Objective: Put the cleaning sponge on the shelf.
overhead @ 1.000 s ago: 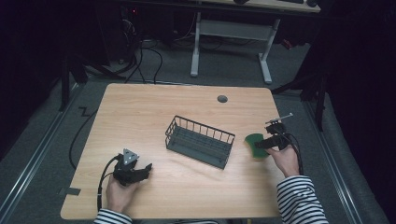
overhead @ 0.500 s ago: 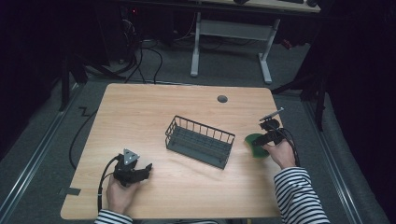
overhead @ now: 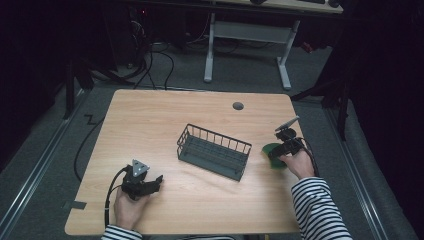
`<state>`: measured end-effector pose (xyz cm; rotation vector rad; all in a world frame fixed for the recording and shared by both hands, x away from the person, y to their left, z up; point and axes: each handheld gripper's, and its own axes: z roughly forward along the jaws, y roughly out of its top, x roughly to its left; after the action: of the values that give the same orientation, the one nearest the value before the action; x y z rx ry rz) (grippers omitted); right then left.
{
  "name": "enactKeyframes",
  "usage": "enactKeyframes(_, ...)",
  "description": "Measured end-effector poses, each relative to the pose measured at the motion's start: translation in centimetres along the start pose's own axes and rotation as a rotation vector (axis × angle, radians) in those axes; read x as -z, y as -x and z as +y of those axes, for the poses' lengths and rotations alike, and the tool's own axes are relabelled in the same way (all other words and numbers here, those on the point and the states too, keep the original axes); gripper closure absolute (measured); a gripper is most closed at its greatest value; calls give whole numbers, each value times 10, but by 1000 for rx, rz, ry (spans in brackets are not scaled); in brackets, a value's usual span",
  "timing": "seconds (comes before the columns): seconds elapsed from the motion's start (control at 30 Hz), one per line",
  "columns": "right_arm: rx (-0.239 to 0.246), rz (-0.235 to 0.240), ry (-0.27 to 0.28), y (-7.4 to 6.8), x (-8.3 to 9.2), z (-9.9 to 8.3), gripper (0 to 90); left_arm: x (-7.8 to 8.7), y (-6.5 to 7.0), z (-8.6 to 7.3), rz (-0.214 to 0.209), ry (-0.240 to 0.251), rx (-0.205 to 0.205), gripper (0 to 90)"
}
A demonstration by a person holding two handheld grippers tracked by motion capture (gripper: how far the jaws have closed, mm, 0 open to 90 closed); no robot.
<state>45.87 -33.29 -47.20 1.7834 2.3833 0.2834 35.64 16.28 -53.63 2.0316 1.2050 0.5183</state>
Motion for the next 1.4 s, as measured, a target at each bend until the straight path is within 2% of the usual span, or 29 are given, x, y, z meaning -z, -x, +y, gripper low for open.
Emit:
enactKeyframes(0.23,1,5,-19,-1,-5,1,270,0,0,0,-1,0,-1,285)
enactKeyframes(0.5,-23,27,-32,2,-9,1,275,0,0,0,-1,0,0,285)
enactKeyframes(0.9,-18,13,-5,2,-7,-1,302,0,0,0,-2,0,0,284)
enactKeyframes(1.2,-14,22,7,2,-1,-5,304,0,0,0,-3,0,0,282)
enactKeyframes(1.4,3,33,38,0,8,-9,304,0,0,0,-3,0,0,282)
